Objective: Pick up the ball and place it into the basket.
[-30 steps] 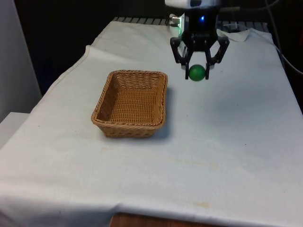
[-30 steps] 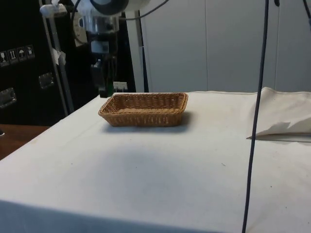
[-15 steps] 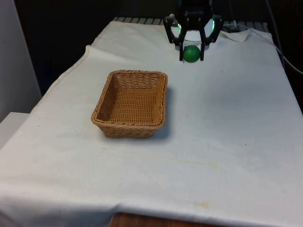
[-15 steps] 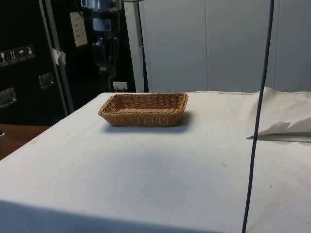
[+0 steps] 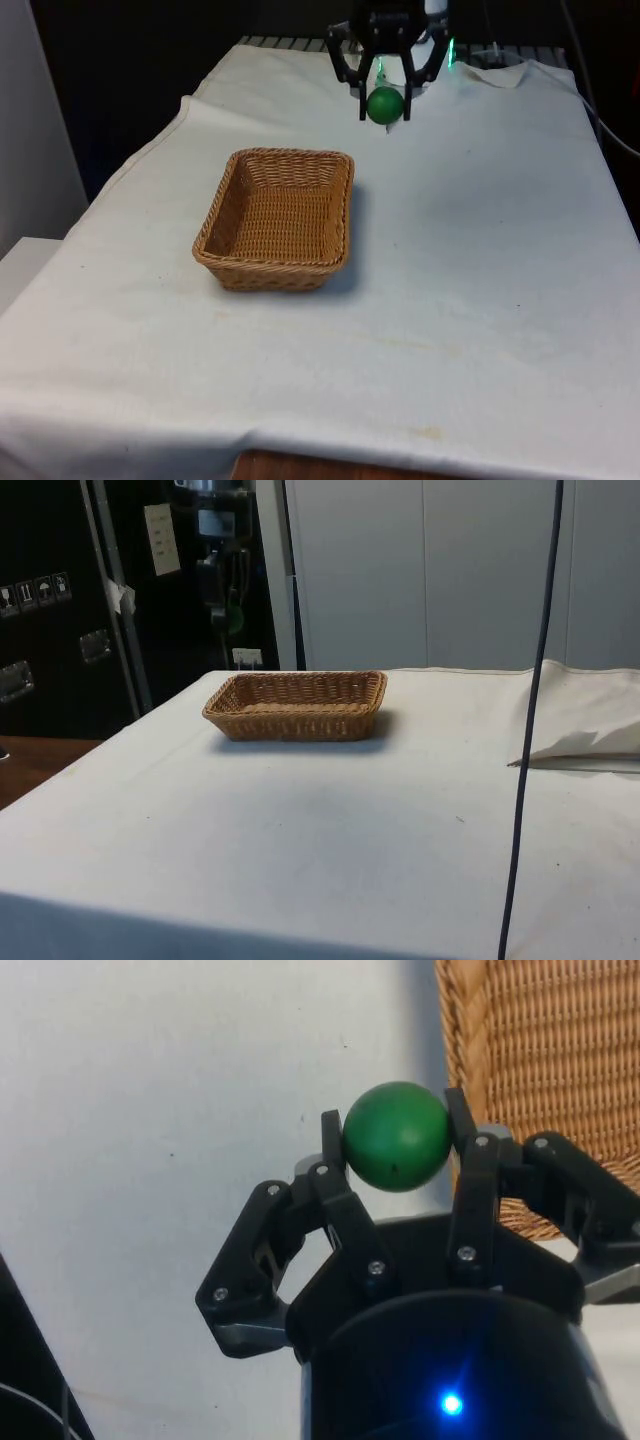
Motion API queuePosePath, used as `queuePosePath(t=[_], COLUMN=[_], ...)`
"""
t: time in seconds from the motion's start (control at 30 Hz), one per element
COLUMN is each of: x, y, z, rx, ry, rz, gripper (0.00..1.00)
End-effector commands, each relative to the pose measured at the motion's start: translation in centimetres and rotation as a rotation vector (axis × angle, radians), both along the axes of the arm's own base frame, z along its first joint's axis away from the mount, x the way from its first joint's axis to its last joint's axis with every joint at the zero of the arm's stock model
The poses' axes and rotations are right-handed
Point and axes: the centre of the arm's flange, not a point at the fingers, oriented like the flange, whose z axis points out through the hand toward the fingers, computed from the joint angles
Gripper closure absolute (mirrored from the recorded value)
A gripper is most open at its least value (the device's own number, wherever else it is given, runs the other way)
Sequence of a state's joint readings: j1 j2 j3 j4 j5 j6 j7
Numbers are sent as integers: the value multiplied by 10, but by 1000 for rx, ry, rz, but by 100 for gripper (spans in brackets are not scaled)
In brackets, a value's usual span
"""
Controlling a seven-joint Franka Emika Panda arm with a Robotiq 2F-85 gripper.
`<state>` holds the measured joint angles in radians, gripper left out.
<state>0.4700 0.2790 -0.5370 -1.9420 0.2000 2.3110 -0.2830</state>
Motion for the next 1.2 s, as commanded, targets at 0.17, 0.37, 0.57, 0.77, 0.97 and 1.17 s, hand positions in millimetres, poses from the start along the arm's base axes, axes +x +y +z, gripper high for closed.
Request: queuePosePath(t=[0.17,0.37,0.57,0.77,0.97,1.17], x=[-1,-1,-4,-5,-7,-9], y=[-20,-37,-54,-72,-86,-104], z=[-6,-15,-28,-44,-56,-74], rx=[-11,-16,-19,-17,-17,-13], ry=[-1,1,-6,-20,-29,-42], rz=[-3,-9,-16,-22,-26,-33], gripper=[100,100,100,100,100,100])
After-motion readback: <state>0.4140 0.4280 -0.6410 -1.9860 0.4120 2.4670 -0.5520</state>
